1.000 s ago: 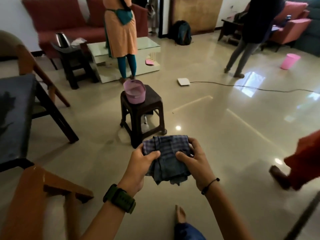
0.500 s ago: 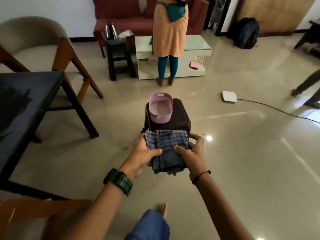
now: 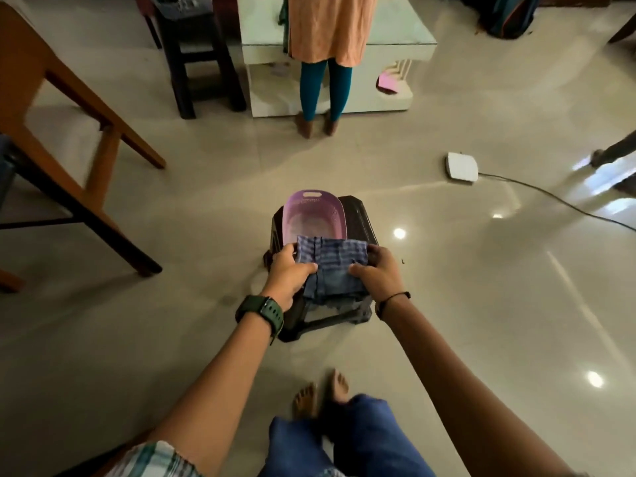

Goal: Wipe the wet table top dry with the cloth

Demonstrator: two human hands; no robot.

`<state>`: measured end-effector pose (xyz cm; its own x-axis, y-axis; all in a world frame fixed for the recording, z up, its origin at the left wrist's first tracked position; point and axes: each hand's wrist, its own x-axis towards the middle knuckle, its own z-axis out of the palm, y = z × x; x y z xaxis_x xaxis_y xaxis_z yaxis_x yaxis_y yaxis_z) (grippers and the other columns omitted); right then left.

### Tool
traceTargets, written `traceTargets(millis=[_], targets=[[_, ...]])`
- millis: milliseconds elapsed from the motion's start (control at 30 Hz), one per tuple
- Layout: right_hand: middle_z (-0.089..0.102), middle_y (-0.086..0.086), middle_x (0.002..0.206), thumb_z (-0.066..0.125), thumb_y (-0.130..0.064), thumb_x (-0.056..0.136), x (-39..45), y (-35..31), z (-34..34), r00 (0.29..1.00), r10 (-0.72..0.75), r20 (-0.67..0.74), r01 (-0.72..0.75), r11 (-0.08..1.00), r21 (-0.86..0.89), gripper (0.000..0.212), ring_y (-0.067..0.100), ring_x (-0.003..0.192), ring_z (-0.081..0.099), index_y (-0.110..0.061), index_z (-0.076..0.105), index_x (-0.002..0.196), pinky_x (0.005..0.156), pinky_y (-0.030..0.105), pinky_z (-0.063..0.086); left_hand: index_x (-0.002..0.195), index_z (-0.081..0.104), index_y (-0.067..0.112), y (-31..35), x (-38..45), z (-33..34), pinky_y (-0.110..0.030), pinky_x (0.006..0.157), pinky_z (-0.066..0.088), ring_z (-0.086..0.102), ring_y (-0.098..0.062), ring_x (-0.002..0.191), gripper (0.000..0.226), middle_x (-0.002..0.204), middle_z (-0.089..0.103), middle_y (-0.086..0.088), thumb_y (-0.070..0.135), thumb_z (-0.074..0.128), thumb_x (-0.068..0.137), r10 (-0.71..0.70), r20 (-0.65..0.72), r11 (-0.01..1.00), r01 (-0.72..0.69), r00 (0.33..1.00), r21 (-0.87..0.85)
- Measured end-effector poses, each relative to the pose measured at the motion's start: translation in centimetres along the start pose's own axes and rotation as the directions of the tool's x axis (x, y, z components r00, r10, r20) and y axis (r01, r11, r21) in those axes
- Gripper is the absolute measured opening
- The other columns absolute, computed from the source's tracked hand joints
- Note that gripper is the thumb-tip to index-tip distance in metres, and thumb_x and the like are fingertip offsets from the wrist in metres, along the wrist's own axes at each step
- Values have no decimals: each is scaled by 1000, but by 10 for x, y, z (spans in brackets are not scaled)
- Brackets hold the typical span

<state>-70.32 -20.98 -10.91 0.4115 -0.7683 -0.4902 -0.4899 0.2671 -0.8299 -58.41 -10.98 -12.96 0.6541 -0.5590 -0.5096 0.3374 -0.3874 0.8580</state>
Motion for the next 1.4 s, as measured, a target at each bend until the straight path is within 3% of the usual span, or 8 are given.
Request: traceTargets(millis=[167, 467, 533, 700, 1033, 1167, 1233, 1400], targets=[[54, -1, 97, 60, 4, 80, 72, -13, 31, 999, 11, -53, -13, 999, -51, 44, 14, 84, 54, -19, 40, 111, 71, 29, 51, 130, 39, 18, 8, 70, 4, -32, 80, 46, 53, -20, 104, 52, 124, 55, -7, -1, 52, 83, -24, 2, 990, 24, 1000, 142], [63, 10, 106, 43, 9, 79, 166, 3, 81, 994, -106, -31, 89, 937, -338, 57, 30, 94, 61, -22, 45, 128, 80, 45, 53, 144, -12, 30, -1, 163, 13, -33, 86, 47, 49, -27, 114, 91, 144, 33, -13, 0, 52, 87, -22, 168, 915, -48, 986, 401], [62, 12, 111, 42, 11, 78, 179, 10, 90, 998, -60, -34, 43, 926, -376, 57, 30, 101, 59, -22, 52, 124, 85, 43, 51, 144, -8, 35, -6, 177, 13, -37, 87, 50, 52, -24, 102, 89, 140, 36, -16, -2, 49, 88, -70, 201, 916, -17, 977, 400], [66, 8, 114, 40, 15, 76, 215, 24, 107, 999, 33, -42, -48, 897, -439, 56, 21, 101, 58, -18, 67, 112, 79, 25, 45, 133, 45, 18, -28, 221, 13, -33, 78, 48, 57, -30, 102, 49, 139, 42, -15, -1, 38, 88, -205, 145, 840, 98, 968, 534], [54, 15, 134, 49, -2, 85, 255, 50, 122, 959, 274, 77, -167, 761, -627, 54, 33, 119, 51, -14, 47, 137, 94, 35, 42, 124, 45, -9, -42, 255, 29, -42, 106, 33, 34, -38, 130, 37, 139, 40, -26, 5, 34, 91, -504, 138, 651, 270, 853, 709], [53, 17, 134, 50, -5, 85, 253, 47, 123, 952, 292, 92, -168, 750, -640, 54, 34, 120, 50, -12, 44, 139, 94, 37, 42, 131, 35, -9, -29, 248, 33, -43, 112, 23, 25, -40, 134, 41, 149, 15, -30, -1, 30, 92, -514, 156, 666, 278, 844, 692], [55, 17, 131, 49, -2, 84, 250, 38, 122, 966, 251, 59, -161, 767, -621, 52, 34, 116, 52, -10, 47, 136, 92, 37, 44, 139, 28, -1, -19, 246, 30, -41, 108, 31, 27, -39, 134, 48, 154, 2, -22, 2, 29, 91, -498, 171, 718, 294, 850, 631], [63, 16, 119, 46, 5, 81, 240, -6, 118, 1000, 17, 26, 0, 828, -560, 42, 32, 109, 57, -5, 61, 119, 93, 39, 46, 130, 48, 12, 18, 231, 6, -33, 104, 37, 43, -26, 126, 50, 139, 47, -10, -4, 31, 86, -301, 210, 885, 190, 930, 424]])
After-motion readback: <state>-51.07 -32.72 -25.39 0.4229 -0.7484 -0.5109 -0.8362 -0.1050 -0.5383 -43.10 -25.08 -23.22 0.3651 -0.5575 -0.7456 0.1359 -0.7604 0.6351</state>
